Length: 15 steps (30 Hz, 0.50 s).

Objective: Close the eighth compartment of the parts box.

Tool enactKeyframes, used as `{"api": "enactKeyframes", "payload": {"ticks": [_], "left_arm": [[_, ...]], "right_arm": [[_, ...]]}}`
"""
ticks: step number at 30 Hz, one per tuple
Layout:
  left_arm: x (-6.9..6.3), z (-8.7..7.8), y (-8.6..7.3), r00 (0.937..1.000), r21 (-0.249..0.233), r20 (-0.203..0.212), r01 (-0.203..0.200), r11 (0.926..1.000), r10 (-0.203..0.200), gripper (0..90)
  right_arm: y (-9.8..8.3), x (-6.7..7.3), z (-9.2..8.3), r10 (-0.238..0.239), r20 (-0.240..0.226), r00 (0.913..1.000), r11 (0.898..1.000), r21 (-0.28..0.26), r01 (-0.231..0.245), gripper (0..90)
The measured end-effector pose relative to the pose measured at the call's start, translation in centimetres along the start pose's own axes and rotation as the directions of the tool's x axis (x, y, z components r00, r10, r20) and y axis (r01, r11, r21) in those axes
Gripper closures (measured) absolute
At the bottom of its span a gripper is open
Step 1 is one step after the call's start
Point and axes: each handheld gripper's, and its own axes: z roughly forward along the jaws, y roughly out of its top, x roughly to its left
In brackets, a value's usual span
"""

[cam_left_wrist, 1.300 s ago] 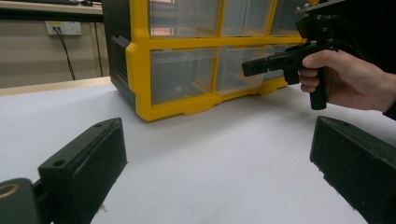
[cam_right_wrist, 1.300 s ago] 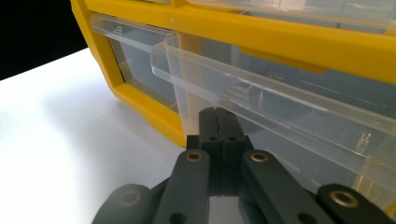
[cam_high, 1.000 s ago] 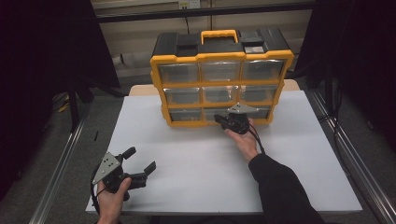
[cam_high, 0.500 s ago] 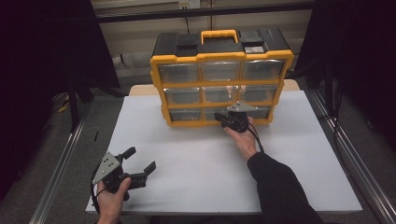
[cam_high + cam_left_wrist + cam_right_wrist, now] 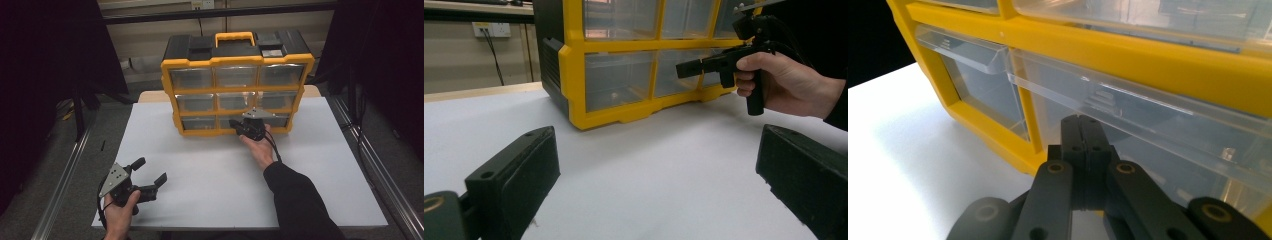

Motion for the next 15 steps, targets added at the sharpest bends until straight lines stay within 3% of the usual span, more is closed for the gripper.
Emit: {"api": "enactKeyframes", "payload": {"ticks": [13,14,15], "left_arm": [[0.14,0.22,-0.01,1.0,0.003,0.006,-0.001,1.0,0.001,3.5],[0.18,0.22,-0.01,1.0,0.009,-0.001,-0.005,0.9999,0.005,3.5],[0.21,0.22,-0.01,1.0,0.011,-0.003,-0.004,0.9999,0.004,3.5]], "right_arm": [[-0.14,0.07,0.14,0.026,-0.002,0.9997,1.0,-0.008,-0.026,90.0],[-0.26,-0.03,0.05,0.031,-0.036,0.9989,0.999,-0.015,-0.031,90.0],[-0.29,-0.04,0.02,0.03,-0.038,0.9988,0.999,-0.014,-0.03,89.3]]}}
